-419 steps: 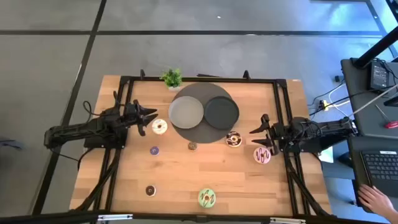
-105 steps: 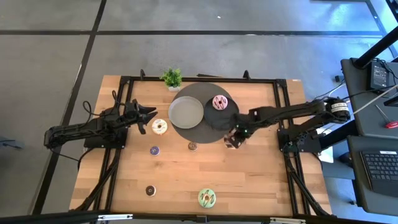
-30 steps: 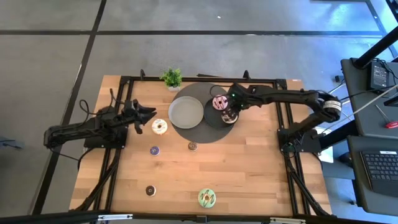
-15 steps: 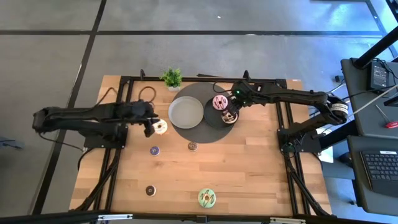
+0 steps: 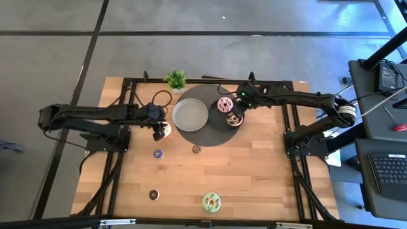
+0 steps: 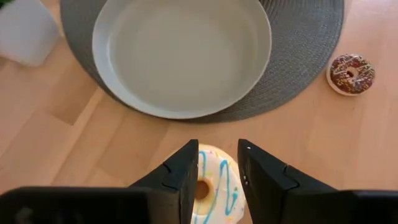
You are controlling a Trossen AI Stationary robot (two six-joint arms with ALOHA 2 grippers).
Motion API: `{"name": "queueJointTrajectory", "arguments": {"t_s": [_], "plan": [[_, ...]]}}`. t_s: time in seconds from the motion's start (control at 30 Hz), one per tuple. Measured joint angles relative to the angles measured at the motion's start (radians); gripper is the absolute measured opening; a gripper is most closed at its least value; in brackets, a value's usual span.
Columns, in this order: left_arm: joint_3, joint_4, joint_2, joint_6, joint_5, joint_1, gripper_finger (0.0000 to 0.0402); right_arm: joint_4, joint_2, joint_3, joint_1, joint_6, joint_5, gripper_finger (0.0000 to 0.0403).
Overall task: Pick & Place donuts
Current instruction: Put the big white donut on the black plate
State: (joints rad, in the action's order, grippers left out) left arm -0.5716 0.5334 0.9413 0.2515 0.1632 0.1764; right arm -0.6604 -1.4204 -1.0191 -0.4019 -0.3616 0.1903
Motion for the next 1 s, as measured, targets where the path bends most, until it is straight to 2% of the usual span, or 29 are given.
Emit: {"name": "queueJointTrajectory", "arguments": {"t_s": [0.17, 0.27, 0.37, 0.53, 0.67, 0.73, 1.0], "plan": [[0.0, 0.003, 0.0, 0.015, -0.004, 0.0, 0.015, 0.023, 0.0, 0.0, 0.0, 0.0, -0.005, 0.0131], [0.0, 0.001, 0.0, 0.021, 0.031, 0.0, 0.018, 0.032, -0.001, 0.0, 0.0, 0.0, -0.006, 0.0131], [0.0, 0.0, -0.001, 0.106, 0.008, 0.0, 0.0198, 0.032, -0.001, 0.001, 0.0, 0.0, -0.007, 0.0131], [0.0, 0.031, -0.001, 0.193, -0.028, 0.0, 0.0199, 0.035, -0.001, 0.001, 0.0, 0.0, -0.007, 0.0131], [0.0, 0.19, 0.015, 0.386, 0.055, 0.012, 0.0193, 0.045, -0.001, 0.001, 0.0, -0.001, -0.007, 0.0131], [0.0, 0.246, 0.028, 0.488, 0.062, 0.018, 0.0192, 0.049, -0.001, 0.001, 0.0, -0.002, -0.008, 0.0131], [0.0, 0.226, 0.114, 0.693, 0.054, 0.022, 0.0191, 0.077, -0.001, 0.001, 0.0, -0.002, -0.009, 0.0131]]}}
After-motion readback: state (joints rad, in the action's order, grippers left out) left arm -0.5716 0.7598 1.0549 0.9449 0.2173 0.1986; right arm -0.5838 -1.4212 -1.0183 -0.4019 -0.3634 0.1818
